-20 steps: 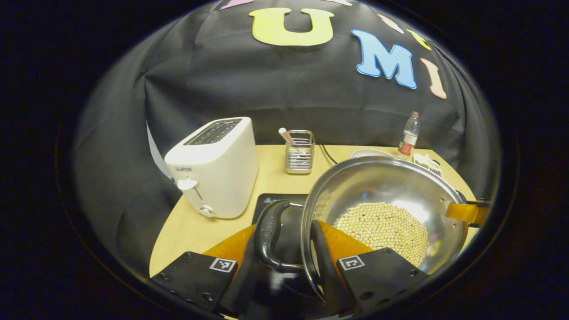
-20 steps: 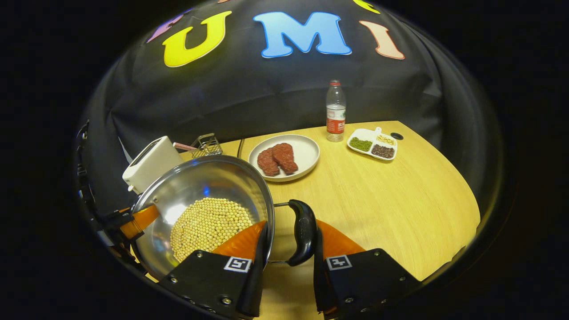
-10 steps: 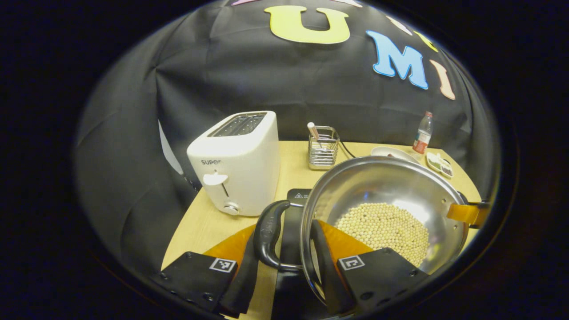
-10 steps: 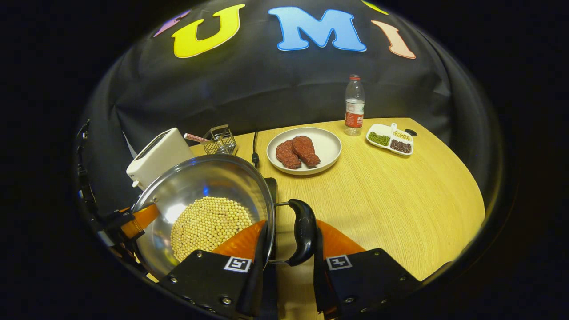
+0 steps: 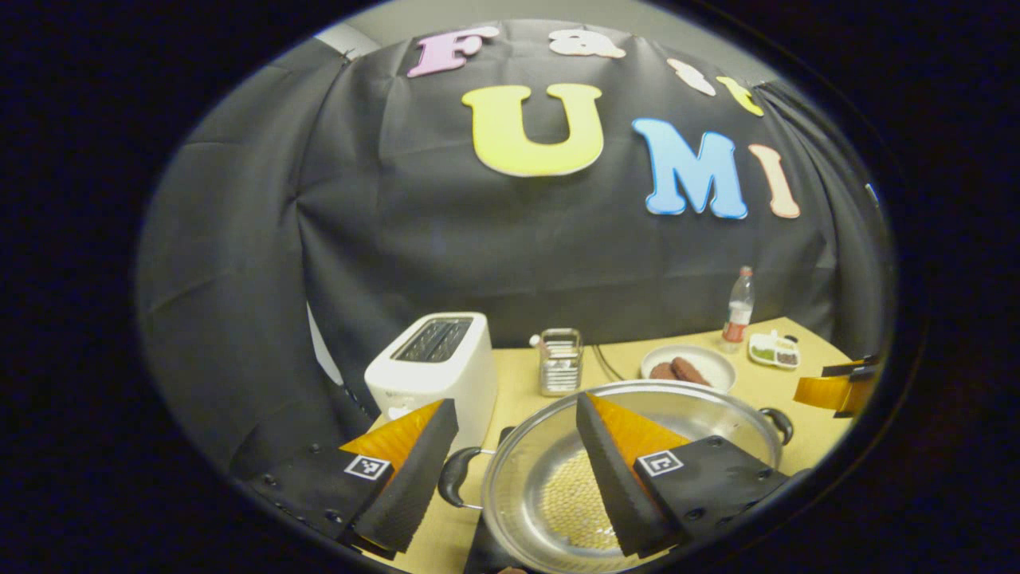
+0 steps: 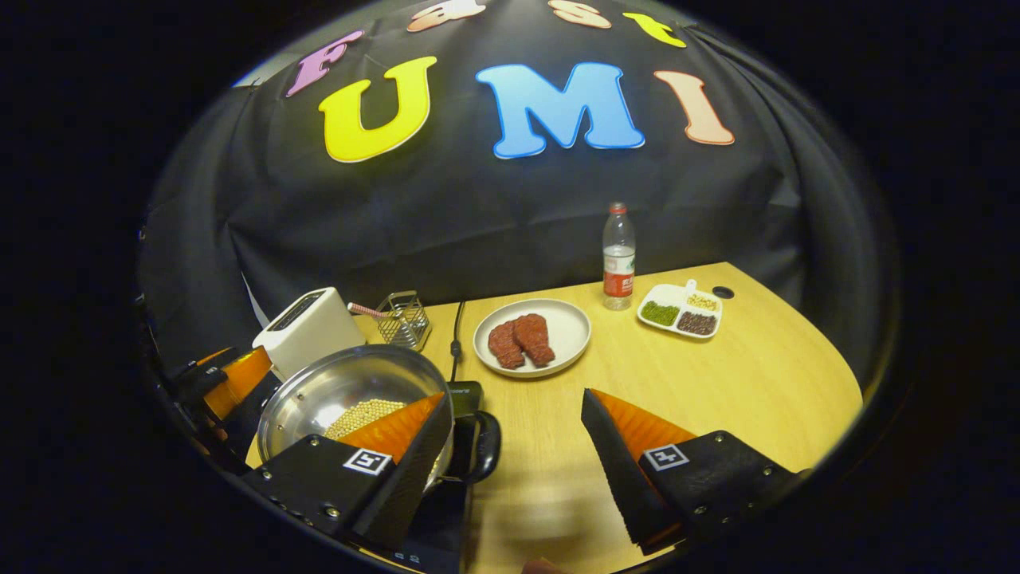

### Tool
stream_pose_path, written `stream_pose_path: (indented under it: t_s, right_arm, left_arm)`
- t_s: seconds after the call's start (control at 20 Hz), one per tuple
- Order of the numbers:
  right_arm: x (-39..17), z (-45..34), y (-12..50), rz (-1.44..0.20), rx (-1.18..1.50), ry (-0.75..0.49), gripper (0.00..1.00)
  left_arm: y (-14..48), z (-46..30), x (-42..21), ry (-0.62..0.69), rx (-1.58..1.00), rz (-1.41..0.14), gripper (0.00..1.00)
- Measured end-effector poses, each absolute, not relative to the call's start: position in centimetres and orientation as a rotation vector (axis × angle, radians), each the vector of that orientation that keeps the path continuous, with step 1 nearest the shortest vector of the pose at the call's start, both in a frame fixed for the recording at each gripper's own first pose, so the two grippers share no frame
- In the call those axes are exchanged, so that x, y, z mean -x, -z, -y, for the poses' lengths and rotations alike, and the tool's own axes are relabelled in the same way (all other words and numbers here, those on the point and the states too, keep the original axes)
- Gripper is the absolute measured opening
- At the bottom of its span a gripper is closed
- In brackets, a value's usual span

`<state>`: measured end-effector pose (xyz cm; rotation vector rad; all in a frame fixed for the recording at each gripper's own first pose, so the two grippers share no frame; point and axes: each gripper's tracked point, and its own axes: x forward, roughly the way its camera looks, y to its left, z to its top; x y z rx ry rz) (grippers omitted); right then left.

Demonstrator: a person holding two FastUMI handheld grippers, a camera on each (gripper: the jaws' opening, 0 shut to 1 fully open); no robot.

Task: First push the handle of the pot to place it horizontally, then grasp the pot with both hands and set it on the induction cooktop.

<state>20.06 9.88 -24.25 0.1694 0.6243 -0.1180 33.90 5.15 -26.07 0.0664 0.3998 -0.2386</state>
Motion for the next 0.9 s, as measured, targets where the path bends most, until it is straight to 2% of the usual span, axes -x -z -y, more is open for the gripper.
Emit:
stream_pose_path:
  t_s: [0.1, 0.15, 0.2, 0.25, 0.35, 0.4, 0.45, 0.5, 0.55, 0.6, 0.75, 0.9]
  right_arm:
    - [-18.7, -7.1, 21.8, -0.561, -0.151, 0.129, 0.99]
    - [-17.9, -5.8, 20.6, -0.531, -0.136, 0.130, 0.99]
    - [-17.1, -4.6, 19.5, -0.506, -0.117, 0.127, 0.99]
    - [-16.2, -3.4, 18.5, -0.481, -0.097, 0.121, 0.99]
    - [-14.2, -0.9, 15.7, -0.417, -0.059, 0.117, 0.99]
    - [-13.2, 0.3, 14.3, -0.383, -0.044, 0.116, 0.99]
    - [-12.1, 1.4, 13.1, -0.355, -0.032, 0.111, 0.99]
    - [-11.1, 2.4, 12.0, -0.330, -0.020, 0.104, 0.99]
    - [-10.1, 3.5, 10.9, -0.306, -0.005, 0.100, 0.99]
    - [-9.0, 4.6, 9.8, -0.280, 0.007, 0.095, 0.99]
    - [-5.9, 6.8, 6.8, -0.216, 0.026, 0.072, 0.99]
    - [-2.9, 9.0, 3.9, -0.150, 0.048, 0.070, 0.98]
  left_arm:
    - [23.2, -2.2, -32.1, 0.264, -0.046, -0.358, 0.97]
    - [22.1, -0.7, -31.1, 0.272, -0.036, -0.344, 0.94]
    - [20.7, 1.0, -29.8, 0.280, -0.021, -0.329, 1.00]
    - [19.7, 2.4, -28.8, 0.284, -0.008, -0.315, 0.97]
    - [17.4, 5.1, -26.3, 0.288, 0.012, -0.281, 0.99]
    - [16.2, 6.4, -24.9, 0.290, 0.016, -0.267, 0.94]
    - [15.3, 7.6, -23.6, 0.293, 0.022, -0.251, 0.97]
    - [14.0, 8.9, -22.2, 0.295, 0.031, -0.229, 0.94]
    - [12.7, 9.9, -20.6, 0.293, 0.037, -0.210, 0.97]
    - [11.5, 10.9, -19.1, 0.289, 0.042, -0.188, 0.94]
    - [8.3, 13.5, -14.4, 0.286, 0.061, -0.134, 1.00]
    - [5.0, 14.9, -10.2, 0.284, 0.032, -0.072, 0.99]
